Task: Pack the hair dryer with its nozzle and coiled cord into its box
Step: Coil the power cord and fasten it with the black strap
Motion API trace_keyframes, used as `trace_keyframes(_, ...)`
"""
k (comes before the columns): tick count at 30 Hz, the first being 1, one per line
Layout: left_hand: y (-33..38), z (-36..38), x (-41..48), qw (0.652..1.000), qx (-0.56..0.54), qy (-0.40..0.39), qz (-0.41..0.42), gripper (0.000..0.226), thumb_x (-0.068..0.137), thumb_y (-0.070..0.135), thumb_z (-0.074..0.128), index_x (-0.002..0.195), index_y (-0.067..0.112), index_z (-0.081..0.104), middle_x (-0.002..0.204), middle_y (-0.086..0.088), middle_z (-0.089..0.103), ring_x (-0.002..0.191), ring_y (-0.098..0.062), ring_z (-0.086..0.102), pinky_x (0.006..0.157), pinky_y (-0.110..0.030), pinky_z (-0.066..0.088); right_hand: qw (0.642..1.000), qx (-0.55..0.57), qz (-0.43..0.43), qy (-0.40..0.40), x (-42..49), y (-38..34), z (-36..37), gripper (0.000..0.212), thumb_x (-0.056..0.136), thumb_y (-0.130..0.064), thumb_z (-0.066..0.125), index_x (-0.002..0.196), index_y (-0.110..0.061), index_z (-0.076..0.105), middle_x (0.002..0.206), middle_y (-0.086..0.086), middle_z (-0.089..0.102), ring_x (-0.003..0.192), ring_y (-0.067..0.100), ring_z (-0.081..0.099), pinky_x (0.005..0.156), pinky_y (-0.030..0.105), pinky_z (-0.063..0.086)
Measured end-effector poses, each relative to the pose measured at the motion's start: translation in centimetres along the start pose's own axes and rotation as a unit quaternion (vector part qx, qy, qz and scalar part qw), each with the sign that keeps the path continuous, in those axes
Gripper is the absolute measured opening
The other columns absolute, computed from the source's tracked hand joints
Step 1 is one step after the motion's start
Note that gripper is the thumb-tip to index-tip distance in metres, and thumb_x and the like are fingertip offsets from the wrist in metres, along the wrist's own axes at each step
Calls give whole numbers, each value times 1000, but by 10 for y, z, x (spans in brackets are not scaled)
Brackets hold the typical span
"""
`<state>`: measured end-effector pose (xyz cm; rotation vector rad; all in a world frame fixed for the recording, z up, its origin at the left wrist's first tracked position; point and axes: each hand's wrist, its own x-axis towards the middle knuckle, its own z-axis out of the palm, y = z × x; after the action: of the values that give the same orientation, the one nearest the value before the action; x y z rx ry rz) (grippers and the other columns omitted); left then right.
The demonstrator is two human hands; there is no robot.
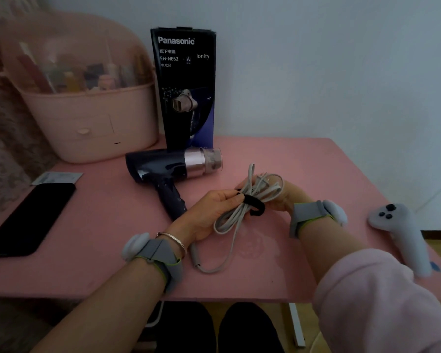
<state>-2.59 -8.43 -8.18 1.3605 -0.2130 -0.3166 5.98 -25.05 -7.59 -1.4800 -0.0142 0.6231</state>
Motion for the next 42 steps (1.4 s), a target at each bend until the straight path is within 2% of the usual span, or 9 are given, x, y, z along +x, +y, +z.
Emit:
trace_keyframes(2,0,1,-1,1000,16,-7,-8,22,93,10,45,92,6,66,69,4,73,61,-4,65,61,-14,52,999,-8,24,-20,-1,-12,4,43,96,0,36,75,-4,73,67,7,72,43,7,63,46,19,53)
trace_keyframes(4,1,3,-2,999,33,-18,-15,22,93,10,46,96,1,66,69,2,72,60,-5,64,60,-14,52,989,-137,12,-51,-3,-25,10,28,94,1,39,104,14,61,94,12,70,48,2,65,59,26,57)
trace_keyframes(9,1,4,-4,998,64,-5,-30,21,92,13,49,91,4,68,64,-1,71,61,-18,57,58,-26,44,967,-221,-107,-64,-9,-47,14,17,79,7,62,75,-8,69,64,-2,75,58,6,68,55,16,54)
trace_keyframes(14,0,6,-1,997,77,4,-28,21,92,14,49,88,7,69,62,2,71,62,-18,53,56,-27,37,941,-288,-165,-68,-21,-73,30,16,77,6,65,75,-10,68,77,11,69,68,19,61,57,15,53)
trace_keyframes(20,1,2,-1,998,57,37,-21,29,93,16,48,74,8,69,58,2,71,52,-4,60,52,-13,47,876,-411,-234,-92,-32,-80,73,18,72,3,71,81,-13,72,56,-17,64,53,-8,55,59,7,45)
trace_keyframes(24,2,-2,0,996,28,86,-14,30,94,18,47,76,4,67,57,-1,71,50,-6,61,49,-15,47,847,-456,-252,-106,-37,-77,82,16,73,1,70,87,-5,74,66,-8,64,53,-9,55,61,5,44)
trace_keyframes(32,7,-1,2,985,-21,169,-3,23,94,18,45,86,5,62,53,-3,69,47,-11,62,46,-21,47,901,-360,-213,-112,-47,-71,75,19,77,14,60,80,-3,64,53,-7,65,45,-1,60,53,11,51)
trace_keyframes(39,8,-4,1,975,0,221,-7,25,93,15,47,91,-3,64,51,-4,68,45,-10,62,43,-16,47,923,-308,-209,-94,-54,-52,61,5,78,7,65,80,3,66,73,13,63,57,10,59,61,18,54)
trace_keyframes(42,9,-1,0,974,-24,226,-5,24,95,10,42,99,-6,60,54,-7,68,44,-8,63,41,-16,47,932,-281,-219,-70,-55,-47,55,21,78,13,59,71,-7,61,69,9,61,51,5,58,55,13,51)
